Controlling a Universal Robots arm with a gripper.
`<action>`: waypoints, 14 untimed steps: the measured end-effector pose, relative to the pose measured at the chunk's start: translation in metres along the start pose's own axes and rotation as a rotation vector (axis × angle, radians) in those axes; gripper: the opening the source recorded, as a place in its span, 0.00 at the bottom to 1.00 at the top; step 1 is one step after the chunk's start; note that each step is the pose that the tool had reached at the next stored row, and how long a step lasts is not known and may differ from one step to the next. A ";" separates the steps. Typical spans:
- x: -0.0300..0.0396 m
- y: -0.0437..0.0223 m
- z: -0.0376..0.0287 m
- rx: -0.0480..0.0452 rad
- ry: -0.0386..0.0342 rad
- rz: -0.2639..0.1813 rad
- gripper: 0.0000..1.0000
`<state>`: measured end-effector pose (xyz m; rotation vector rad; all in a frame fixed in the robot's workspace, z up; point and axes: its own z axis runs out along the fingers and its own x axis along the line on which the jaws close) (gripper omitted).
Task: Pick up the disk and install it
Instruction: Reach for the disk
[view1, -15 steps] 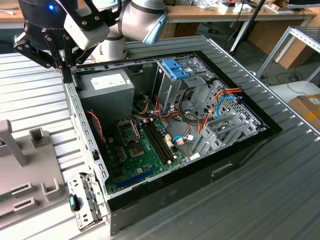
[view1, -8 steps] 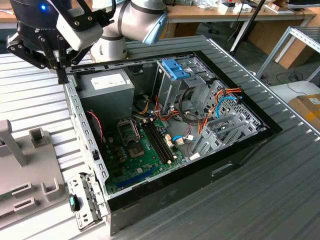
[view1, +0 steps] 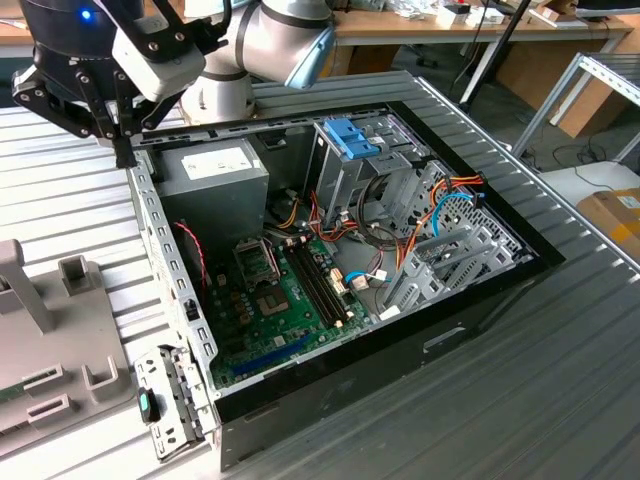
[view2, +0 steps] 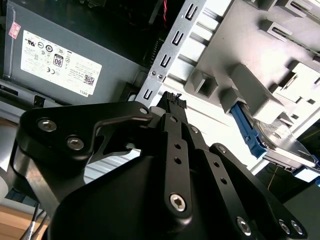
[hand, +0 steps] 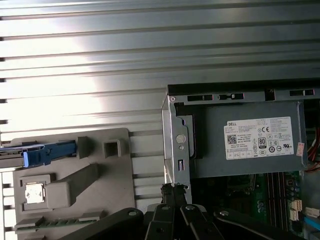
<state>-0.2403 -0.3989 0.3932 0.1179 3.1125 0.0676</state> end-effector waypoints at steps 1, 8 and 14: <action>0.0003 0.0000 0.0000 0.0000 -0.0001 0.000 0.11; 0.0109 -0.0008 -0.0003 0.0000 -0.0001 0.000 0.11; 0.0206 -0.0015 -0.0005 0.0000 0.0000 0.000 0.11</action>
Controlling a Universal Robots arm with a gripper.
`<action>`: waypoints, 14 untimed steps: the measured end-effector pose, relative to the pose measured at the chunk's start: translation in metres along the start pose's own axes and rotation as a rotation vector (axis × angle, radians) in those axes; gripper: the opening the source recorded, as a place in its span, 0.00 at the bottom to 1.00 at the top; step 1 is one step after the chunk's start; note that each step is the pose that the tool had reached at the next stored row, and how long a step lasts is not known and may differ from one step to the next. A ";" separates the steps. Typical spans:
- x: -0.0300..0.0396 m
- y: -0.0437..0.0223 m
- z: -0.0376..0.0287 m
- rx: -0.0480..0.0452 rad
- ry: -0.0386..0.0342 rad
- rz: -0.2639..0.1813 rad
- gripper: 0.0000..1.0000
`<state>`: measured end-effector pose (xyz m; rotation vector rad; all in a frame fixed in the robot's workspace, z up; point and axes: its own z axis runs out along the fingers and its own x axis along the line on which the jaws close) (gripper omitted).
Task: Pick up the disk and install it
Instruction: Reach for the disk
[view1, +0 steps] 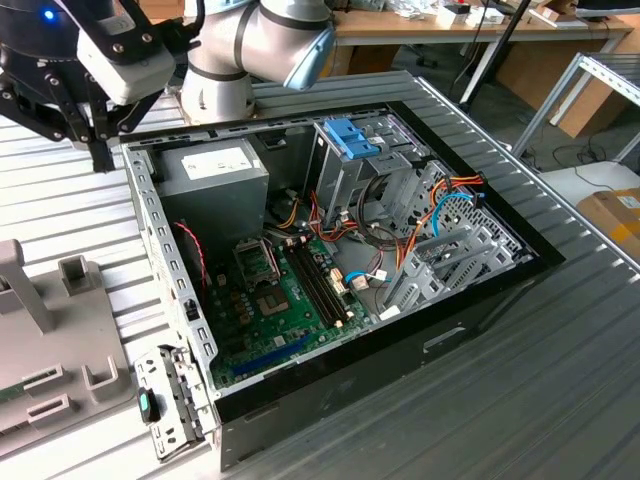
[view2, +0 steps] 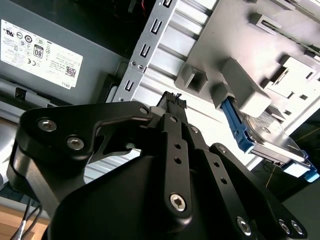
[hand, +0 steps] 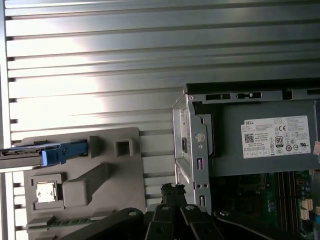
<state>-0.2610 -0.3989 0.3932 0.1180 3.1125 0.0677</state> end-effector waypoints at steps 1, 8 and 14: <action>0.0017 -0.0001 -0.0001 0.0000 0.0000 0.000 0.11; 0.0156 -0.0012 -0.0005 0.0000 0.0000 -0.001 0.11; 0.0242 -0.0018 -0.0007 0.0000 0.0000 -0.001 0.11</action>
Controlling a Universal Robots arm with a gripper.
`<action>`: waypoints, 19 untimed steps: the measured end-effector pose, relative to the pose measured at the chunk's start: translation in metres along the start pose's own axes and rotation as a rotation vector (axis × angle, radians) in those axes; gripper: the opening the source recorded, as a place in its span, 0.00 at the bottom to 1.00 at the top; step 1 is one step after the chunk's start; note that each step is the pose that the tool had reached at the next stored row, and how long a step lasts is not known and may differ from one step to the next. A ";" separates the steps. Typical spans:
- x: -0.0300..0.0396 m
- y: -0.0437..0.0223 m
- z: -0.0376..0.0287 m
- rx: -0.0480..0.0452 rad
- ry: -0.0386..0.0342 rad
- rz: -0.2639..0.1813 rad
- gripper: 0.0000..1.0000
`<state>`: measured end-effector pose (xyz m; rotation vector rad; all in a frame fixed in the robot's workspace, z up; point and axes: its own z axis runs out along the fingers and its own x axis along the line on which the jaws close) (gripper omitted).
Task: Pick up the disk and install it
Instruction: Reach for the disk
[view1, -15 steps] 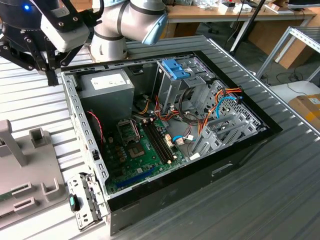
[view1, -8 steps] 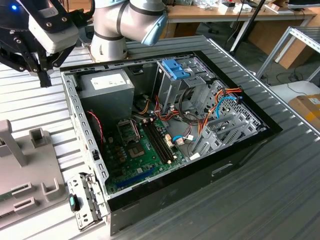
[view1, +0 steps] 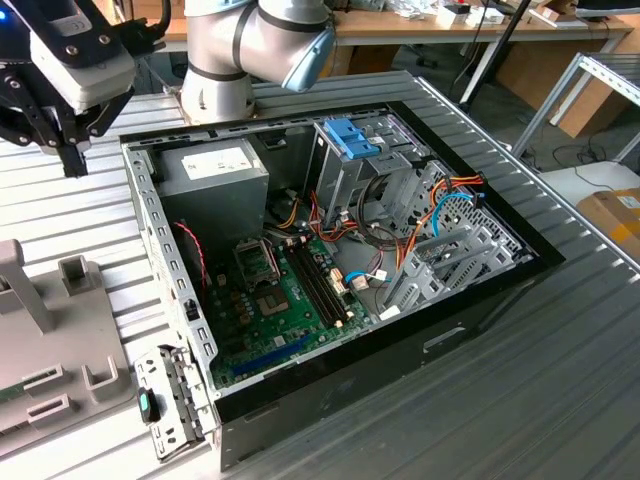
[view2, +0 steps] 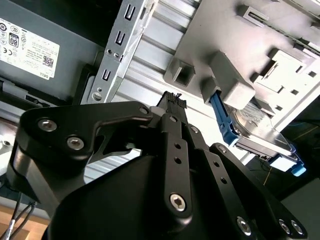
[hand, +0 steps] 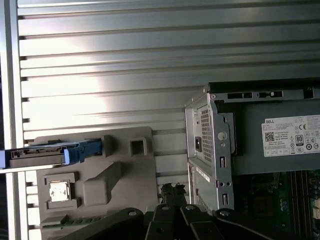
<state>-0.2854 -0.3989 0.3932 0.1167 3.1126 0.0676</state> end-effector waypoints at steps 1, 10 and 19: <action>0.0012 -0.0001 0.0000 0.0000 0.0000 0.000 0.11; 0.0236 -0.0018 -0.0006 -0.0001 0.0001 -0.003 0.11; 0.0563 -0.0042 -0.0016 -0.0002 0.0005 -0.009 0.11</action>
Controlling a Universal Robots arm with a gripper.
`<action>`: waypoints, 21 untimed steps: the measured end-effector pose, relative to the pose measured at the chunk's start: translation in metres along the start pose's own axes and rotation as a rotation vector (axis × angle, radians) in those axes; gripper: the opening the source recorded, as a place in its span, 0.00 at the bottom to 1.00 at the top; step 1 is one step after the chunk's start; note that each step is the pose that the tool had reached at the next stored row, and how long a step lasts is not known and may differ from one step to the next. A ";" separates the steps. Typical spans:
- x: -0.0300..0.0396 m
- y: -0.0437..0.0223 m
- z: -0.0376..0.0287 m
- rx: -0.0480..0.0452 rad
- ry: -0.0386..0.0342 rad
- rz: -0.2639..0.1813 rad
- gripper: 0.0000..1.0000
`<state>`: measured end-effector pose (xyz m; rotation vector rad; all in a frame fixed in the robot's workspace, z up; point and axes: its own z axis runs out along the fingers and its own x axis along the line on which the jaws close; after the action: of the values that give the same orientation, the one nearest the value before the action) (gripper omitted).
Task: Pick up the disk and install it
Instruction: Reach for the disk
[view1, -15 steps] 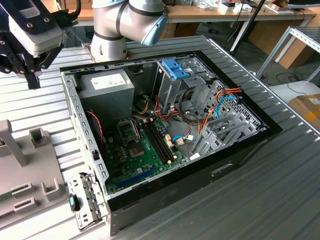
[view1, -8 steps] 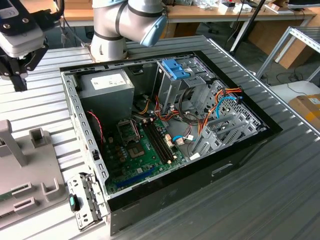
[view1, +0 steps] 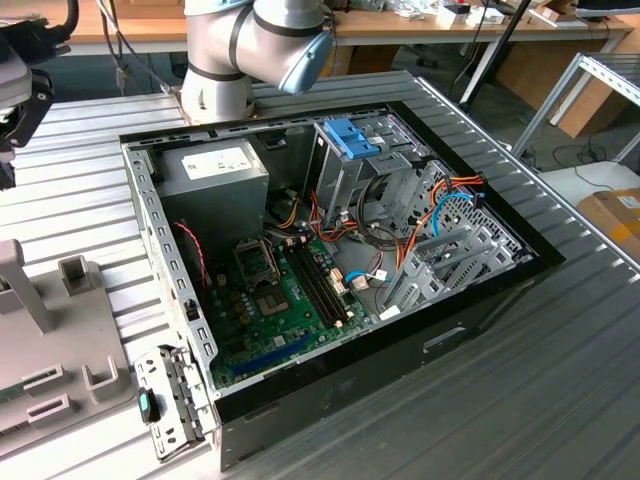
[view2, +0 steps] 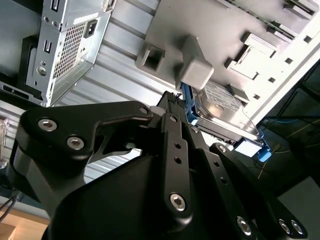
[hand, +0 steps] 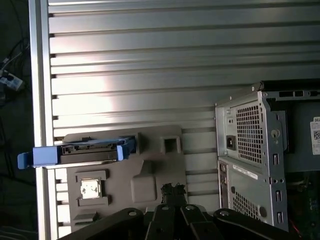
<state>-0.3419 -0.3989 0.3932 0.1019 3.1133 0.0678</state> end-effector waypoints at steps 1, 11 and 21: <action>0.0016 -0.0001 0.0000 0.0000 0.0000 0.000 0.11; 0.0101 -0.0007 -0.0002 -0.0001 0.0000 -0.001 0.11; 0.0170 -0.0011 -0.0004 0.0000 0.0000 -0.001 0.11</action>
<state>-0.3590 -0.3989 0.3932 0.1010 3.1133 0.0678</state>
